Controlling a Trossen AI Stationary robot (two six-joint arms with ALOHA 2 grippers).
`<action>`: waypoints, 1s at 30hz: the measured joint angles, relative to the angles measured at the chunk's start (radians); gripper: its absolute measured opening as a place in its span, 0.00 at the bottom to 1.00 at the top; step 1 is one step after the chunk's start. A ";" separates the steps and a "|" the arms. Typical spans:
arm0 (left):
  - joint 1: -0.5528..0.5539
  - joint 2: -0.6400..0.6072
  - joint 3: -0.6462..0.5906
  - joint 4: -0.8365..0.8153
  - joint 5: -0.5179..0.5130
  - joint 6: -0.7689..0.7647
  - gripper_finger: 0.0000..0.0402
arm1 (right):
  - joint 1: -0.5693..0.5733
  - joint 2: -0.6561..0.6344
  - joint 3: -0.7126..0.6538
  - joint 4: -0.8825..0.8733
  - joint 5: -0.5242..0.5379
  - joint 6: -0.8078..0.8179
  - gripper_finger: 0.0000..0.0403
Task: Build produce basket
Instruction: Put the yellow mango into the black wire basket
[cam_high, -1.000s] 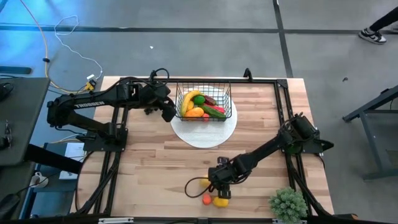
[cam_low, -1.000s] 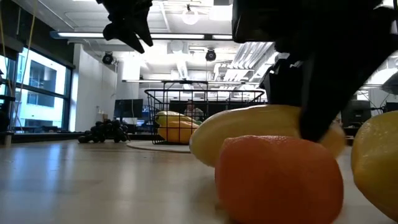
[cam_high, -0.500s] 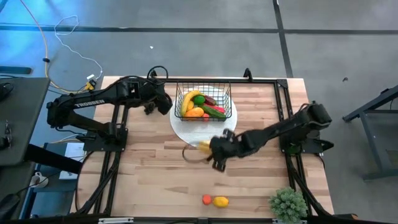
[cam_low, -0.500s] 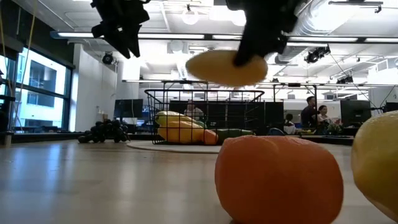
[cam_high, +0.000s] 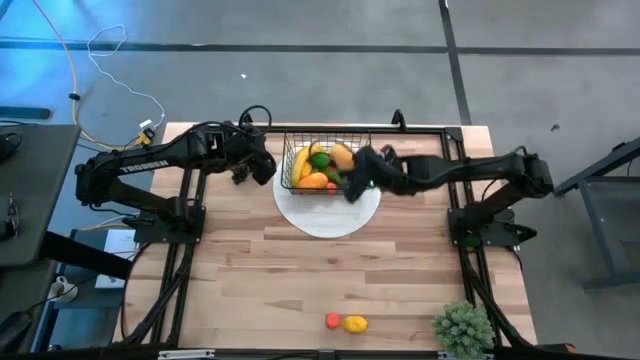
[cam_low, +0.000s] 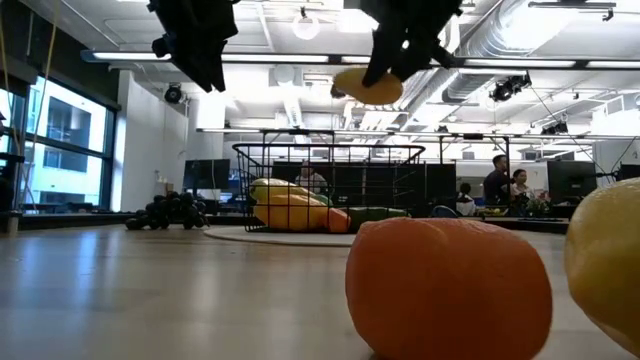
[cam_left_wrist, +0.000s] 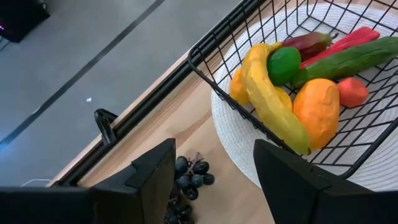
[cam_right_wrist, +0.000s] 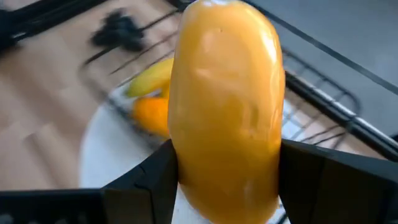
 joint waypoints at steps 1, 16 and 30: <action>0.000 0.000 0.000 0.001 0.000 0.000 0.51 | -0.025 0.000 0.000 -0.001 0.000 0.000 0.46; 0.000 0.000 0.000 0.001 0.000 0.079 0.51 | -0.235 0.195 0.000 0.016 -0.064 -0.023 0.46; 0.000 0.000 0.000 0.001 0.001 0.112 0.51 | -0.308 0.307 0.000 0.046 -0.215 -0.041 0.62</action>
